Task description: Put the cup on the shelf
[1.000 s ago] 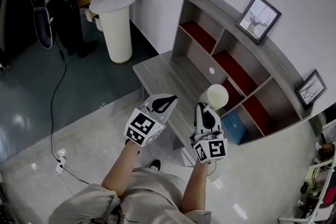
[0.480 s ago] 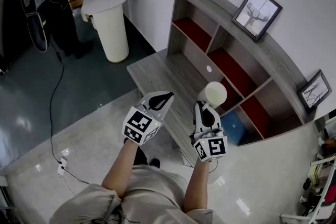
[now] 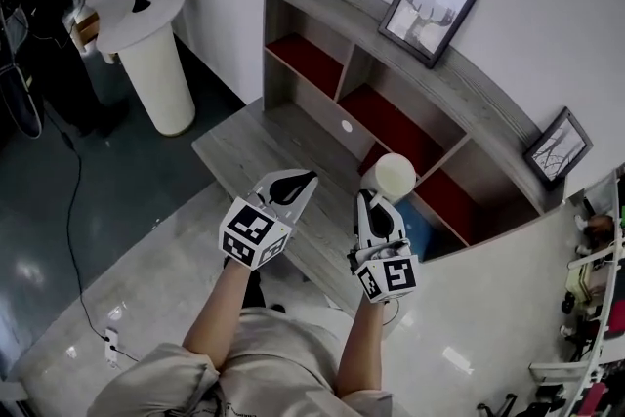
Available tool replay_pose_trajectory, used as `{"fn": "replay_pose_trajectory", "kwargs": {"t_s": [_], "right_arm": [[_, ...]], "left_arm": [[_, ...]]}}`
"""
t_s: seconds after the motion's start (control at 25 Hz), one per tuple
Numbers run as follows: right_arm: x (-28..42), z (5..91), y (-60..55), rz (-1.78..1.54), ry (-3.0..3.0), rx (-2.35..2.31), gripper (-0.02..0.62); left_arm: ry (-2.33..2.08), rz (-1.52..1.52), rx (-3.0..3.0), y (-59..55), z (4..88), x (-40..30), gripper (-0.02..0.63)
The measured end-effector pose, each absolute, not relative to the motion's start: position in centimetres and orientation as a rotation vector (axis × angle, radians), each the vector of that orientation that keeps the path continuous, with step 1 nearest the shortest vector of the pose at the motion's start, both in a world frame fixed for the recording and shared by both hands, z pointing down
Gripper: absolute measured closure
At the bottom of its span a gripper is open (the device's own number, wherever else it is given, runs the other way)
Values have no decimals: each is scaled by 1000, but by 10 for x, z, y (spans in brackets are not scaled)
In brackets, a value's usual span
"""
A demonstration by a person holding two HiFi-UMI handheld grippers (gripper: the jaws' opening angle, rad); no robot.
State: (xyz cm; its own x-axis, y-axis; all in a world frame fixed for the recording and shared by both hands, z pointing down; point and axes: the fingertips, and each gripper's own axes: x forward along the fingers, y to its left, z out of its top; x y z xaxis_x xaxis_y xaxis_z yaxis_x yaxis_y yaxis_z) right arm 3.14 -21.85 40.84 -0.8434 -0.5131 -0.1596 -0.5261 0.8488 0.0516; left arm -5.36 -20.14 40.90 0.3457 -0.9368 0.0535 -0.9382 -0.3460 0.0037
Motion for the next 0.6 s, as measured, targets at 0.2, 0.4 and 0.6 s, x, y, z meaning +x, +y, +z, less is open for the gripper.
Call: {"fn": "replay_pose_trajectory", "kwargs": {"t_s": [0.2, 0.4, 0.6], "right_arm": [[39, 394, -259, 149, 2817, -964, 577], [31, 391, -296, 159, 2814, -1061, 577], [26, 393, -332, 156, 2799, -1169, 577]], "left_arm": [[-1623, 93, 2684, -243, 396, -40, 597], [-1483, 84, 2763, -289, 384, -37, 597], [-1357, 66, 2831, -327, 382, -37, 597]]}}
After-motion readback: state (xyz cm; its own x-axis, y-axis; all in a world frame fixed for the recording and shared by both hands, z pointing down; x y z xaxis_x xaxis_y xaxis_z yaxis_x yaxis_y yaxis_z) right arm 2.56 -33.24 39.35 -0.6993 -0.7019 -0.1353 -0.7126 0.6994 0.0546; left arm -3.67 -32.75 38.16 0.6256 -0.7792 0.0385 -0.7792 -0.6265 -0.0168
